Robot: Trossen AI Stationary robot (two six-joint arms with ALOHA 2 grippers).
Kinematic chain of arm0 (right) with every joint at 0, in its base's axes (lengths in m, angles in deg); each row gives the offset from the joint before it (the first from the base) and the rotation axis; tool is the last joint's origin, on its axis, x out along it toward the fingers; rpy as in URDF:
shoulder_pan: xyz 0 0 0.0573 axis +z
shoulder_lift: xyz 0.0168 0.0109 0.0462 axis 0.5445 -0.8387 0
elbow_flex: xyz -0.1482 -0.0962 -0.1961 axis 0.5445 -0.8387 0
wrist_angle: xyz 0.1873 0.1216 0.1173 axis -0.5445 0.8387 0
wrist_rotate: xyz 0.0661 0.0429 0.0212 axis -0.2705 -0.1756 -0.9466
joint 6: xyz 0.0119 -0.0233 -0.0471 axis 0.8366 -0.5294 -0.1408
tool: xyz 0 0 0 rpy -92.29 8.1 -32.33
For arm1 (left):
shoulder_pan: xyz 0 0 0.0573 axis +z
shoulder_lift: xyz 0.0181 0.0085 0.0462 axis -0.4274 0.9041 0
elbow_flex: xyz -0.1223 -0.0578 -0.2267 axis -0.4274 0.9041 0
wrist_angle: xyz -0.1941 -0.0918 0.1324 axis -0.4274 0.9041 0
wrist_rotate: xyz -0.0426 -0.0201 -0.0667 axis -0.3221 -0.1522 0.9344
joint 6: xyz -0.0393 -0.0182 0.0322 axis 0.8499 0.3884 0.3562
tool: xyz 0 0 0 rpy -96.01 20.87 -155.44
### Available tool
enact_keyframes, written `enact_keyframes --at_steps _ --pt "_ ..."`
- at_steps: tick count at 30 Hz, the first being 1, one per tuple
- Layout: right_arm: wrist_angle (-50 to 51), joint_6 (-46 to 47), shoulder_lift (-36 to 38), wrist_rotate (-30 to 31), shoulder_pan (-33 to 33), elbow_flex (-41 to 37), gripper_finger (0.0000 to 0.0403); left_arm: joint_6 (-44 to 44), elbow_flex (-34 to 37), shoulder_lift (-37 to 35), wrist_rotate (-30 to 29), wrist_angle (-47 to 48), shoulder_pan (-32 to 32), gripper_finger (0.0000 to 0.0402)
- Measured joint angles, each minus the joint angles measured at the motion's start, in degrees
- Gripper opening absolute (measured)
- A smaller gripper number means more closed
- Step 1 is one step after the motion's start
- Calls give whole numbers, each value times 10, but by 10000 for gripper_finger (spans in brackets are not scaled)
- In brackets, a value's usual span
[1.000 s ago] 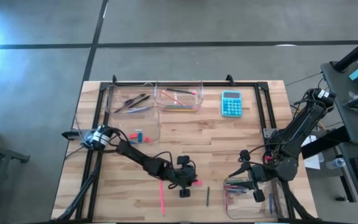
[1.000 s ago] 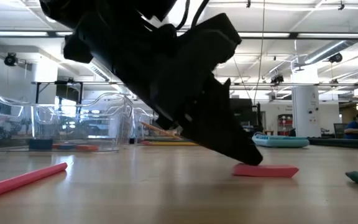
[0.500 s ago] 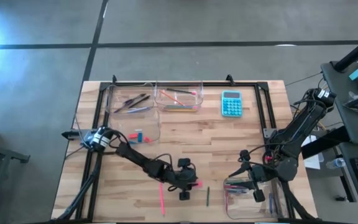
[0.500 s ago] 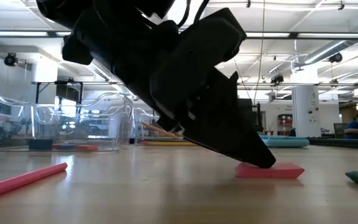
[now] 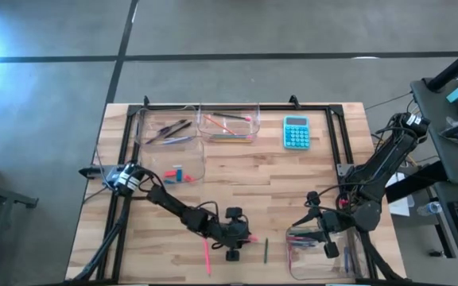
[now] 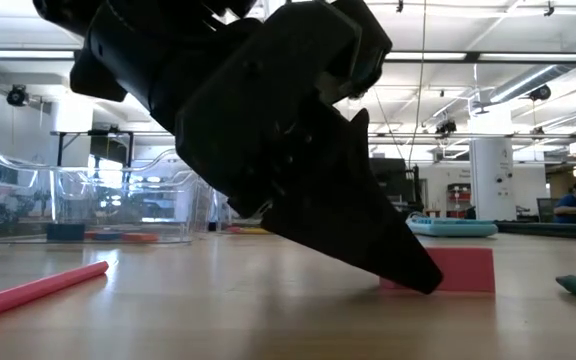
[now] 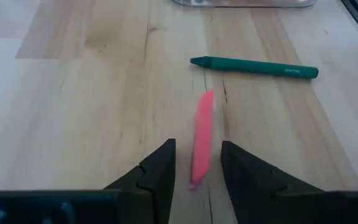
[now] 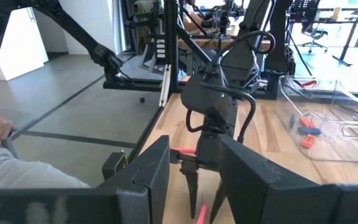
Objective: Sort crayons/erasers/pens/pencils in bins
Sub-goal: Put the pink eraser into the middle left transparent bin
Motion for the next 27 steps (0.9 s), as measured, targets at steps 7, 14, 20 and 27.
enact_keyframes --at_steps 7,14,20,27 --pt "0 -1 0 0 0 0 123 -1 -4 -9 -23 14 0 15" --pt "7 6 0 0 0 0 123 -7 -6 -147 -135 202 -2 7" --pt "14 9 0 0 0 -1 123 99 30 -327 -289 498 -19 5" --pt "13 0 0 0 0 -1 123 288 174 -501 -316 640 -7 14"
